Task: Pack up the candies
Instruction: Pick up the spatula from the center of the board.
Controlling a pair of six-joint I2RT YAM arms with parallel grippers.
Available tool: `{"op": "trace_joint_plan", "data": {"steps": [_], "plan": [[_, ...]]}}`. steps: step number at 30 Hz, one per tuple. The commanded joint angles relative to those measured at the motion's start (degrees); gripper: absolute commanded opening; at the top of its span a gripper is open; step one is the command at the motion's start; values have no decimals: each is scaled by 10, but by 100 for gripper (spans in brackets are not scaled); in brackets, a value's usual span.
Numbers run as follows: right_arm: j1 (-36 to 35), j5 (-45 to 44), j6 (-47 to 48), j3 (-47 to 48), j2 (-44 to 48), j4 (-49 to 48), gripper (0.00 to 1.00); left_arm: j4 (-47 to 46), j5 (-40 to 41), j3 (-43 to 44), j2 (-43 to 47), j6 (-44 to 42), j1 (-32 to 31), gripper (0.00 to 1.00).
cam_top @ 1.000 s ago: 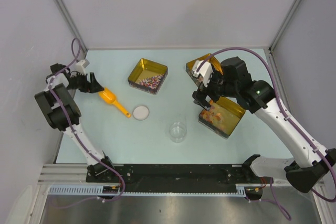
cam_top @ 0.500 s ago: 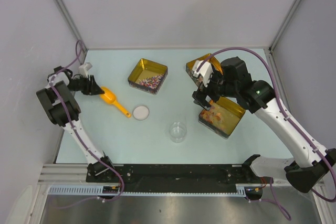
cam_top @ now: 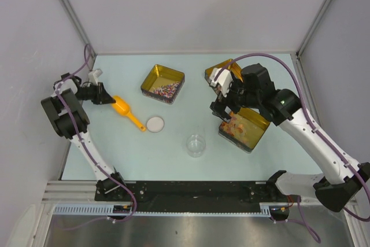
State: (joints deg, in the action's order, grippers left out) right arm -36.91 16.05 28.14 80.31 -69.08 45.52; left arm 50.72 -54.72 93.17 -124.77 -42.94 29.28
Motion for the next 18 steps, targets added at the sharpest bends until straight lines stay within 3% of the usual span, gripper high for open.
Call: {"op": "trace_joint_plan", "data": {"steps": [1, 6, 11, 18], "plan": [[-24, -21, 7, 0, -5, -12, 100, -34, -14, 9, 12, 1, -15, 0], [-33, -30, 1, 11, -14, -28, 100, -59, -12, -20, 52, 63, -19, 0], [-49, -41, -5, 34, -35, -30, 100, -127, 31, -87, 153, 153, -19, 0], [-79, -61, -11, 97, -76, -34, 100, -87, 61, -116, 261, 188, -20, 0]]}}
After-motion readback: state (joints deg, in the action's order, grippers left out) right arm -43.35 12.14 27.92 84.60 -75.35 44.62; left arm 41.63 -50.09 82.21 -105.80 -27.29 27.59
